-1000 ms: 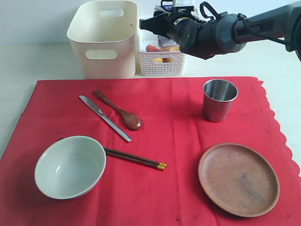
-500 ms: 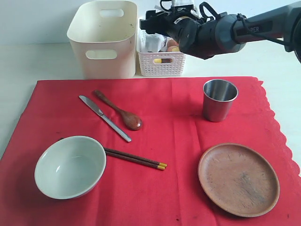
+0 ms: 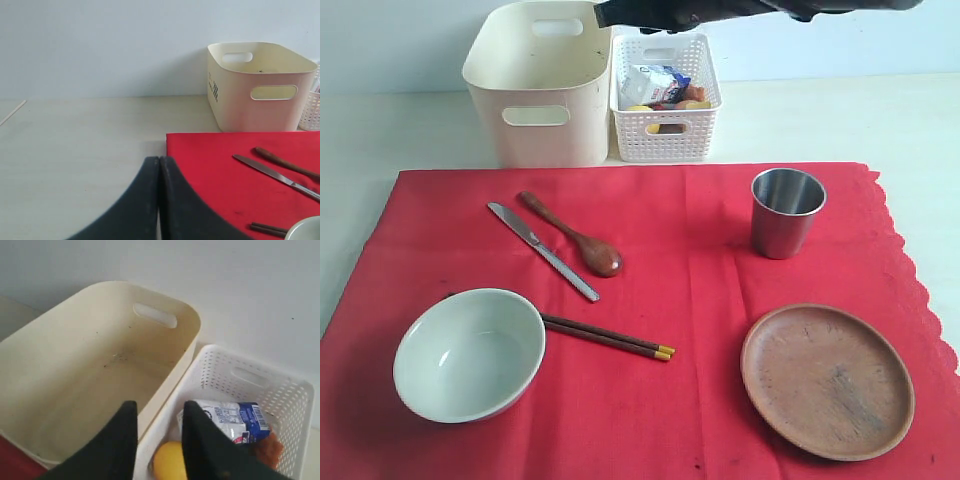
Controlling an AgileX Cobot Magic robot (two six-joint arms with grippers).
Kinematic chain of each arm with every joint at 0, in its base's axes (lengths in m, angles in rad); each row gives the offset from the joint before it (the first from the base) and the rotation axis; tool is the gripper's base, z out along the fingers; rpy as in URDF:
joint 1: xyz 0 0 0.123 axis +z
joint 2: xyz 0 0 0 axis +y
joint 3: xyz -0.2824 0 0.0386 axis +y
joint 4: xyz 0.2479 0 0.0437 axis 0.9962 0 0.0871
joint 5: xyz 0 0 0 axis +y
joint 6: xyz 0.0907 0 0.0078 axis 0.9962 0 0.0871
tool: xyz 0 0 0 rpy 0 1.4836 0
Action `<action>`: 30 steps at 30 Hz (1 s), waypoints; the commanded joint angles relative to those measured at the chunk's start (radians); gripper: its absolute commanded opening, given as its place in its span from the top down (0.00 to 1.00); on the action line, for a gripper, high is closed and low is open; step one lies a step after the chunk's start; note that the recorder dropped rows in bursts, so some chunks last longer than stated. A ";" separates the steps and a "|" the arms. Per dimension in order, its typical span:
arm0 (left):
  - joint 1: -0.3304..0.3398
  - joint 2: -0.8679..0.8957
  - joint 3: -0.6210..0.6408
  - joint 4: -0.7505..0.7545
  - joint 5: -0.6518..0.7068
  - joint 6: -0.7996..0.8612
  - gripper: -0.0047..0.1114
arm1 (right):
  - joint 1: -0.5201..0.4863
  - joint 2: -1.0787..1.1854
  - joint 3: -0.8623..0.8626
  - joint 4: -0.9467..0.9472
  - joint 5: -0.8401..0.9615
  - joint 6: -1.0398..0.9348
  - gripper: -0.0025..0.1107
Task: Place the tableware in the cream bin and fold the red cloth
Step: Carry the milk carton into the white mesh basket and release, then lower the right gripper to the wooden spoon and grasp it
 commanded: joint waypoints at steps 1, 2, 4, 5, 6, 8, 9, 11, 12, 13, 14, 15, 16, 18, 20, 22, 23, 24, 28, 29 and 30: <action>0.002 -0.006 -0.002 0.001 -0.001 -0.004 0.96 | -0.003 -0.042 -0.007 -0.005 0.088 -0.004 0.88; 0.002 -0.006 -0.002 0.001 -0.001 -0.004 0.96 | -0.003 -0.047 -0.007 -0.005 0.105 -0.004 0.92; 0.002 -0.006 -0.002 0.001 -0.001 -0.004 0.96 | -0.003 -0.052 -0.007 -0.005 0.145 -0.004 0.98; 0.002 -0.006 -0.002 0.001 -0.001 -0.004 0.96 | -0.003 -0.056 -0.003 -0.005 0.168 -0.004 0.98; 0.002 -0.006 -0.002 0.001 -0.001 -0.004 0.96 | -0.003 -0.063 0.008 -0.005 0.177 -0.004 0.98; 0.002 -0.006 -0.002 0.001 -0.001 -0.004 0.96 | -0.003 -0.081 0.037 -0.005 0.179 -0.004 0.98; 0.002 -0.006 -0.002 0.001 -0.001 -0.004 0.96 | -0.003 -0.090 0.051 -0.005 0.179 -0.004 0.98; 0.002 -0.006 -0.002 0.001 -0.001 -0.004 0.96 | -0.003 -0.119 0.093 -0.005 0.179 -0.006 0.98; 0.002 -0.006 -0.002 0.001 -0.001 -0.004 0.96 | -0.003 -0.133 0.112 -0.005 0.179 -0.006 0.98; 0.002 -0.006 -0.002 0.001 -0.001 -0.004 0.96 | -0.003 -0.151 0.138 -0.003 0.179 -0.006 0.98; 0.002 -0.006 -0.002 0.001 -0.001 -0.004 0.96 | -0.003 -0.169 0.163 -0.001 0.179 -0.009 0.98; 0.002 -0.006 -0.002 0.001 -0.001 -0.004 0.96 | -0.003 -0.188 0.189 -0.001 0.176 -0.017 0.98; 0.002 -0.006 -0.002 0.001 -0.001 -0.004 0.96 | -0.003 -0.207 0.216 0.010 0.175 -0.032 0.98; 0.002 -0.006 -0.002 0.001 -0.001 -0.004 0.96 | -0.003 -0.237 0.262 0.055 0.172 -0.078 0.98; 0.002 -0.006 -0.002 0.001 -0.001 -0.004 0.96 | -0.003 -0.259 0.304 0.129 0.169 -0.151 0.98; 0.002 -0.006 -0.002 0.001 -0.001 -0.004 0.96 | 0.006 -0.266 0.326 0.198 0.182 -0.235 0.98; 0.002 -0.006 -0.002 0.001 -0.001 -0.004 0.96 | 0.017 -0.266 0.332 0.222 0.187 -0.265 0.98; 0.002 -0.006 -0.002 0.001 -0.001 -0.004 0.96 | 0.030 -0.266 0.340 0.241 0.194 -0.294 0.98; 0.002 -0.006 -0.002 0.001 -0.001 -0.004 0.96 | 0.115 -0.244 0.342 0.259 0.220 -0.365 0.98; 0.002 -0.006 -0.002 0.001 -0.001 -0.004 0.96 | 0.137 -0.235 0.342 0.259 0.222 -0.365 0.98; 0.002 -0.006 -0.002 0.001 -0.001 -0.004 0.96 | 0.155 -0.229 0.342 0.259 0.222 -0.365 0.98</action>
